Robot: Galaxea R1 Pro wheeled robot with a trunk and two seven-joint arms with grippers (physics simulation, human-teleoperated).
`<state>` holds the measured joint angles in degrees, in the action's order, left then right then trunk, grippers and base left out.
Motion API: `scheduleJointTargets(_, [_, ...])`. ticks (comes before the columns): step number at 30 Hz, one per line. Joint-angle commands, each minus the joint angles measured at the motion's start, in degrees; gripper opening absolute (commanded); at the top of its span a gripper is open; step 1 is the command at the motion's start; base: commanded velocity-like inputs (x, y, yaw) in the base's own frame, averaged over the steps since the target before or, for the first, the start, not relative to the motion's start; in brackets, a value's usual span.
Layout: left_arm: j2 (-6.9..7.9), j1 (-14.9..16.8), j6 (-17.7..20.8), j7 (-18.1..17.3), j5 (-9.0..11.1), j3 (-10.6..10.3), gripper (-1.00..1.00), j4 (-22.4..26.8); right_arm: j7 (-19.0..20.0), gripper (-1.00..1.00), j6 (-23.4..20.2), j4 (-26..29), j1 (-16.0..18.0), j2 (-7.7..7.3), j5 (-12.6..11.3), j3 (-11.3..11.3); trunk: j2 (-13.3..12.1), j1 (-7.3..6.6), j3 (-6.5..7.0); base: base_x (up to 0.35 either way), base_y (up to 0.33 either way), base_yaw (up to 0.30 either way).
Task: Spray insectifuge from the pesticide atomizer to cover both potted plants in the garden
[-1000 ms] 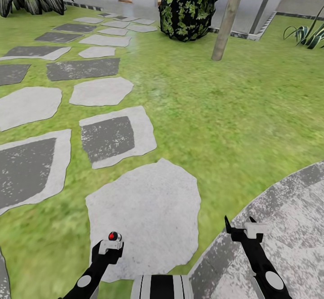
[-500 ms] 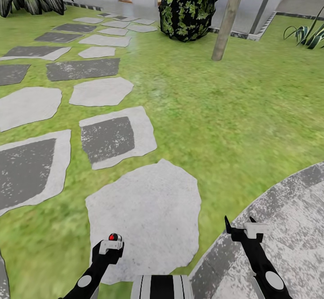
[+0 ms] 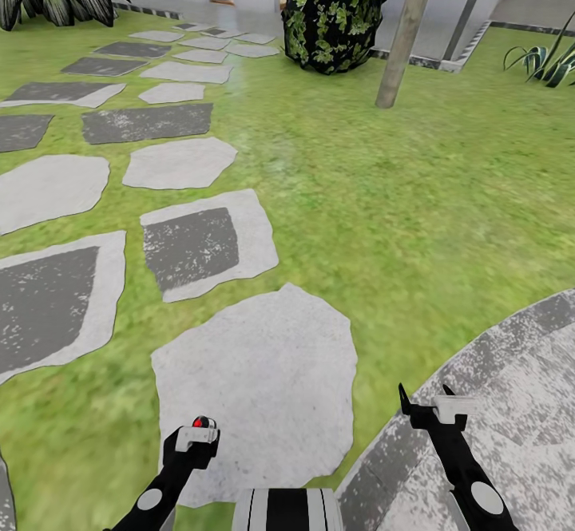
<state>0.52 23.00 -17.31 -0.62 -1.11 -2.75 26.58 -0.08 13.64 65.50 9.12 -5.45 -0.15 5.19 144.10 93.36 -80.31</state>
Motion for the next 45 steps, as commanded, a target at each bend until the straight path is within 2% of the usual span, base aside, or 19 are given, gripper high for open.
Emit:
scheduleJointTargets(1, [0.09, 0.02, -0.18, 0.07, -0.08, -0.17, 1.0, -0.03, -0.01, 1.0, 0.16, -0.02, 0.02, 0.0, -0.02, 0.0, 0.01, -0.01, -0.03, 0.0, 0.0, 0.0])
scheduleJointTargets(30, [0.01, 0.02, -0.18, 0.06, -0.12, -0.19, 1.0, -0.03, -0.01, 1.0, 0.16, -0.02, 0.02, -0.02, -0.01, 0.0, 0.01, -0.01, -0.03, 0.016, 0.0, 0.0])
scheduleJointTargets(31, [-0.01, 0.02, -0.18, 0.05, -0.12, -0.21, -1.0, -0.03, -0.01, 1.0, 0.16, -0.02, 0.02, -0.02, -0.01, 0.0, 0.01, -0.01, -0.03, 0.0, 0.0, 0.0])
scheduleJointTargets(45, [0.02, 0.02, -0.18, 0.09, -0.1, -0.15, -1.0, 0.03, -0.01, 1.0, 0.16, -0.02, 0.02, 0.0, 0.02, 0.0, 0.01, -0.01, -0.03, 0.0, 0.0, 0.0])
